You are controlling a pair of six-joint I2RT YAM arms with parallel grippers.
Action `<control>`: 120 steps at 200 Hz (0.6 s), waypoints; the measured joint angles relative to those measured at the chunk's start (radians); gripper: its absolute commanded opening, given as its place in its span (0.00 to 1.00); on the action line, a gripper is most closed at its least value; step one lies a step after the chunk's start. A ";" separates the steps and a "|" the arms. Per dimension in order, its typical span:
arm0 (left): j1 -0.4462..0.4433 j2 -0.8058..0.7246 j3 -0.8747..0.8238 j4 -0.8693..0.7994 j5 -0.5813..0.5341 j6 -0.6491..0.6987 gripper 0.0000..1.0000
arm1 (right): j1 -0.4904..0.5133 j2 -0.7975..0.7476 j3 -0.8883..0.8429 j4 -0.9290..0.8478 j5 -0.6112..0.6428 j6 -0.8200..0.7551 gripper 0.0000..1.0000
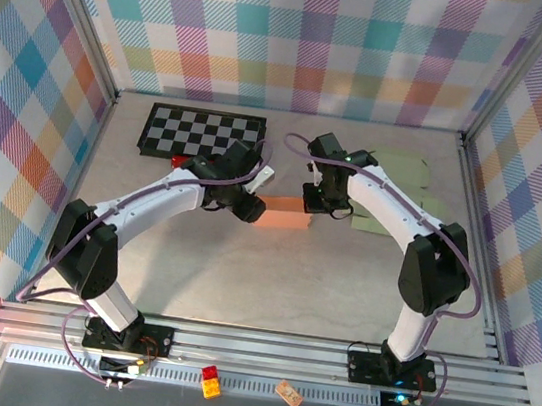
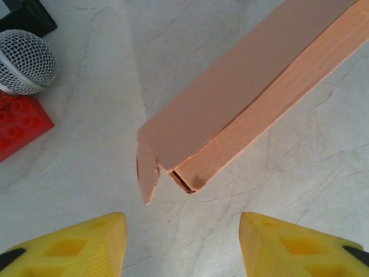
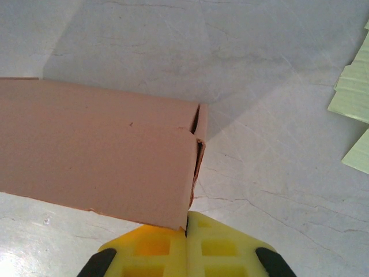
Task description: Fold the paper box
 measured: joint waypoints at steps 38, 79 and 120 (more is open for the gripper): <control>0.020 0.000 0.002 -0.001 -0.014 0.027 0.63 | 0.000 0.007 0.016 -0.023 -0.008 -0.002 0.00; 0.045 0.000 0.002 -0.006 0.026 0.076 0.60 | 0.000 0.031 0.051 -0.046 -0.025 -0.005 0.00; 0.071 0.024 0.014 -0.011 0.093 0.109 0.52 | -0.001 0.039 0.058 -0.052 -0.038 -0.005 0.00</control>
